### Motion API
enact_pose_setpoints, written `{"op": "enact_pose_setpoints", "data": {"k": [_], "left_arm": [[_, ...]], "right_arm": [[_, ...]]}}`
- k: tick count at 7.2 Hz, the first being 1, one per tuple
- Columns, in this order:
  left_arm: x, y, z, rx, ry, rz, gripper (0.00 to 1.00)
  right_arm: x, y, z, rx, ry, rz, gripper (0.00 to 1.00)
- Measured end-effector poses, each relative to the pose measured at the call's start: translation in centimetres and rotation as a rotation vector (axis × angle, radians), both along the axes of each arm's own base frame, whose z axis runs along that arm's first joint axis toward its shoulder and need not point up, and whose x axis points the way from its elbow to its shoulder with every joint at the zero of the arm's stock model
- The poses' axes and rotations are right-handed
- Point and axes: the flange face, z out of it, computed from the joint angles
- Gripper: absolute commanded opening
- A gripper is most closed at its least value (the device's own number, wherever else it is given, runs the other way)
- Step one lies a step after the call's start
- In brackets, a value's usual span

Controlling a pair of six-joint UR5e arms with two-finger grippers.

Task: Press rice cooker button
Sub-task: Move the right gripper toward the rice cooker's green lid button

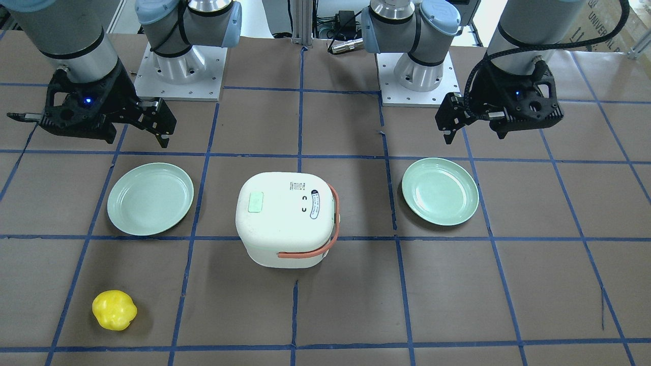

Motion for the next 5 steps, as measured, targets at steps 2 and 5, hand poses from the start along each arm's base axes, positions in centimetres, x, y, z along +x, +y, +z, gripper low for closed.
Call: {"op": "enact_pose_setpoints", "data": {"k": [2, 5], "left_arm": [[0.0, 0.0, 0.0, 0.0, 0.0, 0.0, 1.0], [0.0, -0.01, 0.01, -0.001, 0.0, 0.0, 1.0]], "right_arm": [[0.0, -0.05, 0.15, -0.002, 0.0, 0.0, 1.0], [0.67, -0.13, 0.97, -0.015, -0.024, -0.03, 0.95]]}}
